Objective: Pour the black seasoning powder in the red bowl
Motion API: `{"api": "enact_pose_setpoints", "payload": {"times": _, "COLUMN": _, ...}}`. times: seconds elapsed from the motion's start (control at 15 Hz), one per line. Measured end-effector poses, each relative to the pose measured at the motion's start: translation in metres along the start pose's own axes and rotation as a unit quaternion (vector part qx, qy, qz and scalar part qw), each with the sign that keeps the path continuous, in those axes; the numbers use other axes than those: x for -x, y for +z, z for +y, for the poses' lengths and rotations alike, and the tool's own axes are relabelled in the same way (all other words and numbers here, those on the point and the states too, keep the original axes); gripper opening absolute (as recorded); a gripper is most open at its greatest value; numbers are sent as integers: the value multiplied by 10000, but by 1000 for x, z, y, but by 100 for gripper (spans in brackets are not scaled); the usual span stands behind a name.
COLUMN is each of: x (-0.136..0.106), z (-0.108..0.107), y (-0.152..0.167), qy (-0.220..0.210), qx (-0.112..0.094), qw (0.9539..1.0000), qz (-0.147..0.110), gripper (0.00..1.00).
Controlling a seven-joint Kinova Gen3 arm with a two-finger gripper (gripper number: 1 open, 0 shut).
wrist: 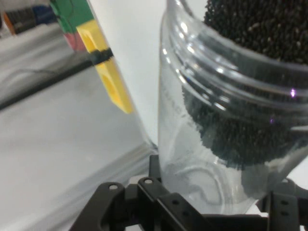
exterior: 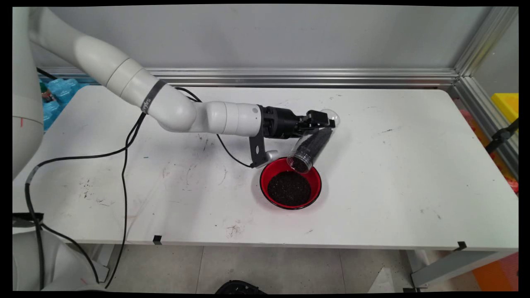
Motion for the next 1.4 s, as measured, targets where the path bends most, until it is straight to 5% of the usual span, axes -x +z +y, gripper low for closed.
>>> {"api": "enact_pose_setpoints", "payload": {"times": 0.53, "x": 11, "z": -1, "y": 4, "qy": -1176, "qx": 318, "qw": 9926, "qz": -20, "gripper": 0}}
{"api": "enact_pose_setpoints", "payload": {"times": 1.13, "x": 29, "z": -14, "y": 4, "qy": -2245, "qx": 550, "qw": 9729, "qz": -1, "gripper": 0}}
{"api": "enact_pose_setpoints", "payload": {"times": 1.4, "x": 36, "z": -23, "y": 2, "qy": -2730, "qx": 704, "qw": 9594, "qz": 78, "gripper": 0}}
